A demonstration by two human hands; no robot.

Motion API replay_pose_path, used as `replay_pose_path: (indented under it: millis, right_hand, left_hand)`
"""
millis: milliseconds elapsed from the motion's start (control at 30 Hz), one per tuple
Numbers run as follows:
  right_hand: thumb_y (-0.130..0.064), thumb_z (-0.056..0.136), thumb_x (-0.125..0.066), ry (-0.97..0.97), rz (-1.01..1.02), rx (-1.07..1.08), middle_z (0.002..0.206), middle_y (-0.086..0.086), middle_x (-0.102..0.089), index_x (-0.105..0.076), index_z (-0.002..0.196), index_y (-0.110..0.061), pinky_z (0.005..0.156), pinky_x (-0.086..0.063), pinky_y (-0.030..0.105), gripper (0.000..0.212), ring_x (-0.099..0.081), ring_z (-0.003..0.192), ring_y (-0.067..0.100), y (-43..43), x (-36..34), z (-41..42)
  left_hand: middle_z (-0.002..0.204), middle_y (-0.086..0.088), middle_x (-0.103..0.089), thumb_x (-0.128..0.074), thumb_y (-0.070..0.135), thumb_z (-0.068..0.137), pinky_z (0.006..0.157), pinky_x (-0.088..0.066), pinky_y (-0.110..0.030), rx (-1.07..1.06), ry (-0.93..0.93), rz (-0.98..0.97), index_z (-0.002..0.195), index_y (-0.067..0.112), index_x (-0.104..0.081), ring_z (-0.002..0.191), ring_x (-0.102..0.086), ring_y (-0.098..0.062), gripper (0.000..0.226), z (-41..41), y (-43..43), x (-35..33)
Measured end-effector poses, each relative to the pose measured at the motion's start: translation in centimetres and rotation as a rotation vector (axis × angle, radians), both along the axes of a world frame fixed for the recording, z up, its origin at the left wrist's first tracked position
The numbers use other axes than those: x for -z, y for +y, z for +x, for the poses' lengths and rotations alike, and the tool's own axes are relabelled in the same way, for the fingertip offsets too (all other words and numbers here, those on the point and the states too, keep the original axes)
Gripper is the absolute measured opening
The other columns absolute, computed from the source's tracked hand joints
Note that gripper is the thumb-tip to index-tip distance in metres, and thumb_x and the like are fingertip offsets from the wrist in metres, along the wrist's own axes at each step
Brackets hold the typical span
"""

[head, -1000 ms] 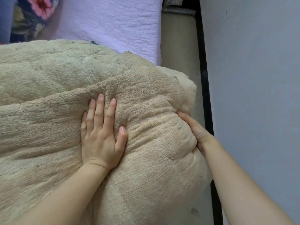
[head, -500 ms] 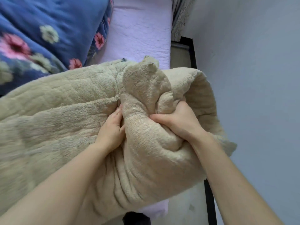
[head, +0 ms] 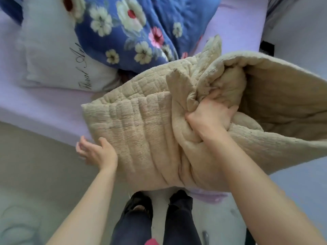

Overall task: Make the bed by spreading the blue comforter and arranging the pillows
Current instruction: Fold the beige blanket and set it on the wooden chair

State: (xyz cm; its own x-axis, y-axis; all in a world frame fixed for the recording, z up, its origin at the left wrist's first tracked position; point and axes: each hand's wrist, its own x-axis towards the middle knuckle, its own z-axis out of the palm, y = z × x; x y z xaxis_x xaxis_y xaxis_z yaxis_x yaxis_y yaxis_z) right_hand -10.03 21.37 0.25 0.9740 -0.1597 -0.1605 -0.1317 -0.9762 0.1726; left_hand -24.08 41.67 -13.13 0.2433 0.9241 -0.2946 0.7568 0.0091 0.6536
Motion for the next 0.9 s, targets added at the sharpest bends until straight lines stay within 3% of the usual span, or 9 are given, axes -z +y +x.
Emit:
replay_pose_path:
  millis: [100, 233, 300, 400, 467, 567, 633, 767, 900]
  right_hand:
    - [-0.052, 0.071, -0.063, -0.027, -0.059, 0.024, 0.128, 0.027, -0.051, -0.020, 0.142, 0.009, 0.101, -0.028, 0.050, 0.103, -0.048, 0.117, 0.038, 0.5, 1.5, 0.7]
    - [-0.057, 0.071, -0.064, -0.047, -0.122, 0.062, 0.134, 0.029, -0.048, -0.016, 0.144, 0.011, 0.106, -0.024, 0.051, 0.111, -0.046, 0.122, 0.040, -0.4, 3.3, 1.5]
    - [-0.061, 0.070, -0.065, -0.063, -0.141, 0.078, 0.134, 0.030, -0.048, -0.016, 0.144, 0.011, 0.106, -0.024, 0.051, 0.114, -0.046, 0.121, 0.040, -1.0, 4.3, 2.0]
    - [-0.064, 0.068, -0.065, -0.051, -0.149, 0.104, 0.134, 0.028, -0.049, -0.015, 0.145, 0.011, 0.105, -0.025, 0.050, 0.118, -0.047, 0.122, 0.040, -2.1, 5.6, 2.9]
    - [-0.066, 0.065, -0.066, -0.045, -0.142, 0.125, 0.133, 0.027, -0.050, -0.015, 0.145, 0.011, 0.104, -0.025, 0.049, 0.122, -0.047, 0.122, 0.040, -3.0, 6.0, 3.6]
    - [-0.069, 0.062, -0.068, -0.032, -0.107, 0.153, 0.131, 0.027, -0.052, -0.017, 0.144, 0.010, 0.101, -0.027, 0.047, 0.125, -0.048, 0.121, 0.040, -4.9, 6.1, 4.2]
    - [-0.070, 0.062, -0.067, -0.023, -0.079, 0.168, 0.130, 0.026, -0.053, -0.021, 0.144, 0.009, 0.101, -0.028, 0.048, 0.122, -0.048, 0.120, 0.040, -6.5, 6.0, 4.3]
    - [-0.079, 0.055, -0.063, 0.021, -0.013, 0.195, 0.126, 0.024, -0.056, -0.034, 0.138, 0.004, 0.100, -0.030, 0.049, 0.121, -0.051, 0.117, 0.040, -9.1, 5.3, 4.0]
    - [-0.087, 0.042, -0.058, 0.072, 0.182, 0.288, 0.118, 0.017, -0.063, -0.044, 0.132, -0.004, 0.098, -0.034, 0.052, 0.123, -0.056, 0.112, 0.039, -13.1, 3.1, 3.2]
  left_hand:
    - [0.151, -0.018, -0.034, -0.044, 0.039, 0.096, 0.110, -0.028, -0.038, -0.287, -0.003, -0.397, 0.144, 0.007, -0.035, 0.136, -0.036, -0.032, 0.058, -1.5, 4.7, 3.5]
    - [0.118, -0.003, -0.068, -0.041, 0.048, 0.094, 0.076, -0.052, -0.028, -0.083, -0.233, -0.830, 0.121, 0.018, -0.063, 0.104, -0.064, -0.016, 0.046, -1.1, 4.9, 5.6]
    - [0.111, -0.002, -0.070, -0.040, 0.054, 0.092, 0.076, -0.053, -0.030, 0.022, -0.207, -0.820, 0.114, 0.021, -0.067, 0.105, -0.065, -0.018, 0.048, -0.8, 5.0, 6.1]
    - [0.120, 0.003, -0.068, -0.035, 0.077, 0.076, 0.102, -0.045, -0.043, 0.248, -0.041, -0.689, 0.107, 0.038, -0.070, 0.117, -0.059, -0.019, 0.061, -1.2, 6.1, 5.5]
    - [0.125, 0.005, -0.065, -0.034, 0.086, 0.067, 0.108, -0.039, -0.042, 0.333, -0.056, -0.615, 0.106, 0.042, -0.069, 0.121, -0.055, -0.014, 0.069, -1.6, 5.8, 3.0]
    - [0.115, 0.018, -0.067, -0.050, 0.088, 0.060, 0.095, -0.046, -0.022, 0.556, -0.173, -0.632, 0.104, 0.042, -0.063, 0.110, -0.059, 0.003, 0.065, -2.0, 3.3, -2.2]
    - [0.108, 0.025, -0.063, -0.079, 0.067, 0.053, 0.082, -0.049, -0.013, 0.741, -0.135, -0.676, 0.112, 0.038, -0.048, 0.099, -0.061, 0.009, 0.073, -2.0, 1.2, -3.9]
    - [0.121, 0.004, -0.065, -0.081, 0.068, 0.047, 0.093, -0.050, -0.039, 0.609, 0.157, -0.369, 0.127, 0.028, -0.044, 0.111, -0.060, -0.024, 0.097, -0.1, -0.5, -3.4]
    - [0.120, -0.009, -0.068, -0.074, 0.069, 0.058, 0.089, -0.049, -0.037, 0.565, 0.221, -0.314, 0.121, 0.021, -0.061, 0.113, -0.060, -0.032, 0.080, -0.2, -1.4, -5.0]
